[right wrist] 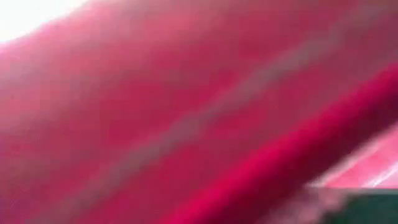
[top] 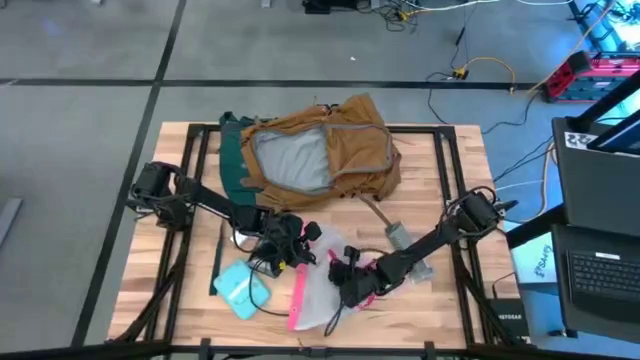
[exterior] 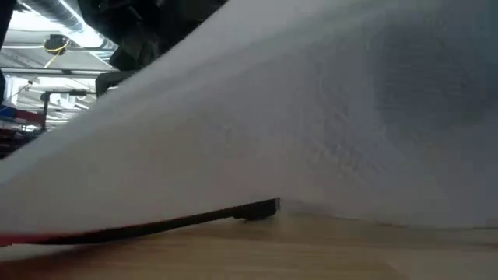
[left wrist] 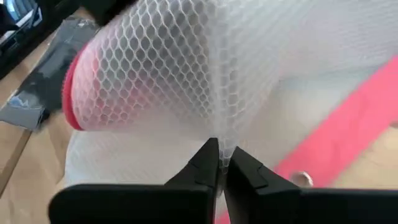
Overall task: Unpack backpack
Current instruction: Remove the blue playing cards from the pink zipper pouch
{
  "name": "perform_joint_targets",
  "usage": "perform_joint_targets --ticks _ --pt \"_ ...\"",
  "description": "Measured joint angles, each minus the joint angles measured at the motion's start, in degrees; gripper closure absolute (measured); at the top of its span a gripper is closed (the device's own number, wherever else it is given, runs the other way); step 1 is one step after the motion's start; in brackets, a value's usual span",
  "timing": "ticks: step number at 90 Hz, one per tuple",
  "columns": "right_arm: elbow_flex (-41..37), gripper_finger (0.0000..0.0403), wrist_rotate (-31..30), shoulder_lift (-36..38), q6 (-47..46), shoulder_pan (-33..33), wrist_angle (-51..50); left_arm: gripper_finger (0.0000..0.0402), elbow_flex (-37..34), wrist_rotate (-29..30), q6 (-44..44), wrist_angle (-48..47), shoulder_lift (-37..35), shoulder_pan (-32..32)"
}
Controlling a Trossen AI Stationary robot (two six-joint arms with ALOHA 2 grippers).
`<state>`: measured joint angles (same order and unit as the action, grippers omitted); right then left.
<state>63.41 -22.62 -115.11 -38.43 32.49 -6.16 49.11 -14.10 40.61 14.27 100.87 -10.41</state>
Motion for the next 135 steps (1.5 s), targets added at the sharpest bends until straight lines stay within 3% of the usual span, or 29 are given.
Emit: perform_joint_targets --ticks 34,63,86,110,128,135 --pt "9.1 0.0403 -7.7 1.2 -9.1 7.5 -22.6 0.0401 0.0 0.4 0.2 -1.8 -3.0 -0.1" --pt "10.3 0.0403 -12.3 1.3 -13.8 10.8 -25.4 0.0402 0.0 1.3 -0.3 -4.2 -3.0 0.4" --pt "10.3 0.0403 -15.0 1.4 -13.6 10.5 -25.0 0.0395 -0.1 2.4 -5.6 -4.9 -3.3 3.3" --pt "10.1 0.0403 -16.3 1.4 -13.6 9.2 -25.5 0.0334 -0.1 2.0 -7.3 -4.3 -7.6 -0.5" --pt "10.1 0.0403 -16.5 1.4 -13.6 7.0 -25.2 0.0284 0.0 0.3 -9.2 -2.6 -10.2 -10.8" --pt "10.1 0.0403 -16.8 1.4 -13.6 5.8 -25.2 0.0271 0.0 2.7 -9.1 -1.4 -8.7 -15.2"
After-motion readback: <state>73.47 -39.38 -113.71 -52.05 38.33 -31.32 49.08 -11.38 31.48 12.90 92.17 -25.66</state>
